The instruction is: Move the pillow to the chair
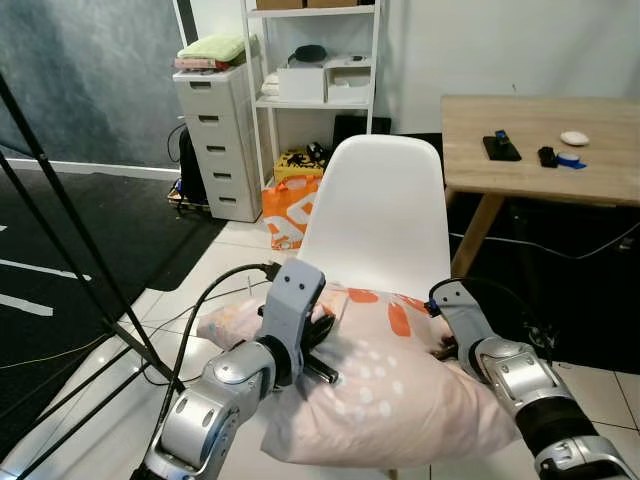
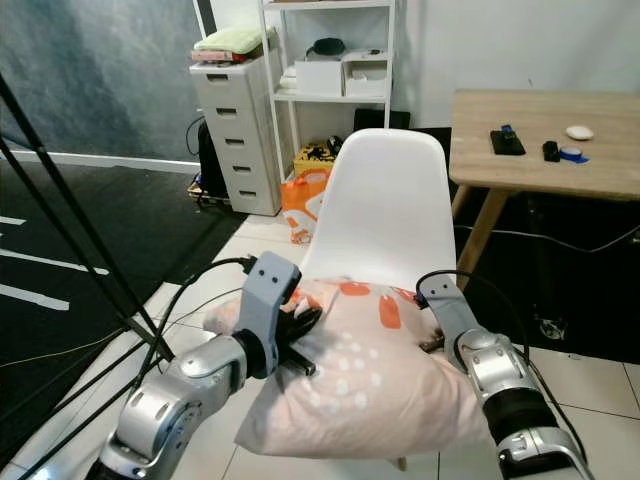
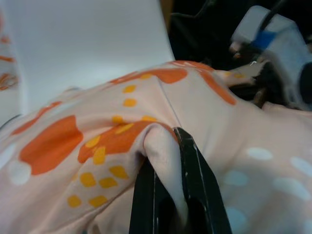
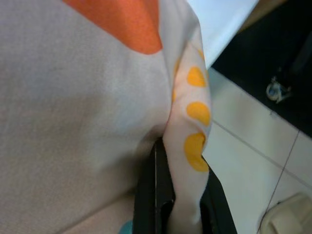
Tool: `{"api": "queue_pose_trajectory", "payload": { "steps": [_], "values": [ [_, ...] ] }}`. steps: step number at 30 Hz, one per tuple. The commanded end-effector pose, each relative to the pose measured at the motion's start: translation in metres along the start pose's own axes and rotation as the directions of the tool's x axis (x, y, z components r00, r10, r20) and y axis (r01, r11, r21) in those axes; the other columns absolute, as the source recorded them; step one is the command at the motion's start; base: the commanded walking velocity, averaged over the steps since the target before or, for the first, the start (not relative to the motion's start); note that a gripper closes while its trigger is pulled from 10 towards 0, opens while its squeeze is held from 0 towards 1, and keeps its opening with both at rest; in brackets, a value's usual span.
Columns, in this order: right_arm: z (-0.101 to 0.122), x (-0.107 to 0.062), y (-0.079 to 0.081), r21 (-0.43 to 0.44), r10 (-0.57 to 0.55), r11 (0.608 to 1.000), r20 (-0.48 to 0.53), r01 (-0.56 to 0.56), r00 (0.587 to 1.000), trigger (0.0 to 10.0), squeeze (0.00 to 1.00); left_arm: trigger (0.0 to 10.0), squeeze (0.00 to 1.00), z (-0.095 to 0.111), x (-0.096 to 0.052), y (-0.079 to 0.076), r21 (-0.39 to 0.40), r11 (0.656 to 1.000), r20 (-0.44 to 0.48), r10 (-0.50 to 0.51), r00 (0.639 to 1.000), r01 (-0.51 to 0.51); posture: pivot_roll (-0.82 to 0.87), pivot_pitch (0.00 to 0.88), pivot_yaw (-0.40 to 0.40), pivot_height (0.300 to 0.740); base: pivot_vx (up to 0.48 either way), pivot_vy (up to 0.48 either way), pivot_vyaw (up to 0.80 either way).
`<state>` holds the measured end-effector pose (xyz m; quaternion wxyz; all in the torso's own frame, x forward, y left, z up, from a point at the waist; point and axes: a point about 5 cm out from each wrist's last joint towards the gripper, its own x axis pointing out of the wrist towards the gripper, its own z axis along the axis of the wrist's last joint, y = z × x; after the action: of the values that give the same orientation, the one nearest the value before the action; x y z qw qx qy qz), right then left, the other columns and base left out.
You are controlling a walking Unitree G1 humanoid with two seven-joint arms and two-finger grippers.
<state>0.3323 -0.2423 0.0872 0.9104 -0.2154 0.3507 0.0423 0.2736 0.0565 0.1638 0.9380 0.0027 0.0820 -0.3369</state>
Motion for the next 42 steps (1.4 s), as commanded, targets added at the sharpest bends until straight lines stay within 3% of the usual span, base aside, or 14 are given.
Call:
{"api": "queue_pose_trajectory", "payload": {
  "steps": [1, 13, 16, 36, 42],
  "values": [
    [-0.006, 0.001, -0.003, 0.005, -0.036, 0.999, -0.021, 0.036, 0.999, 10.0, 0.0, 10.0, 0.0, 0.015, -0.005, 0.004, 0.038, 0.999, 0.079, 0.007, 0.997, -0.01, -0.21, 0.048, 0.058, 0.66, 0.0, 0.0, 0.0],
    [0.0, -0.001, -0.008, 0.013, -0.053, 0.999, 0.022, 0.052, 0.998, 10.0, 0.0, 10.0, 0.0, 0.018, -0.004, 0.005, 0.037, 0.999, 0.091, 0.015, 0.996, -0.018, -0.21, 0.052, 0.055, 0.66, 0.0, 0.0, 0.0],
    [0.005, -0.002, -0.007, 0.022, -0.036, 0.999, 0.071, 0.034, 0.997, 10.0, 0.0, 10.0, 0.0, 0.018, -0.004, 0.005, 0.037, 0.999, 0.094, 0.016, 0.995, -0.02, -0.21, 0.055, 0.055, 0.668, 0.0, 0.0, 0.0],
    [0.012, -0.003, -0.008, 0.005, -0.037, 0.999, 0.1, 0.037, 0.994, 10.0, 0.0, 10.0, 0.0, 0.02, -0.003, 0.007, 0.05, 0.998, 0.114, 0.026, 0.993, -0.032, -0.21, 0.055, 0.051, 0.718, 0.0, 0.0, 0.0],
    [0.017, -0.004, -0.006, 0.053, -0.032, 0.998, 0.168, 0.023, 0.985, 10.0, 0.0, 10.0, 0.0, 0.022, -0.005, 0.011, 0.047, 0.997, 0.133, 0.047, 0.99, -0.054, -0.21, 0.048, 0.053, 0.733, 0.0, 0.0, 0.0]
  ]
}}
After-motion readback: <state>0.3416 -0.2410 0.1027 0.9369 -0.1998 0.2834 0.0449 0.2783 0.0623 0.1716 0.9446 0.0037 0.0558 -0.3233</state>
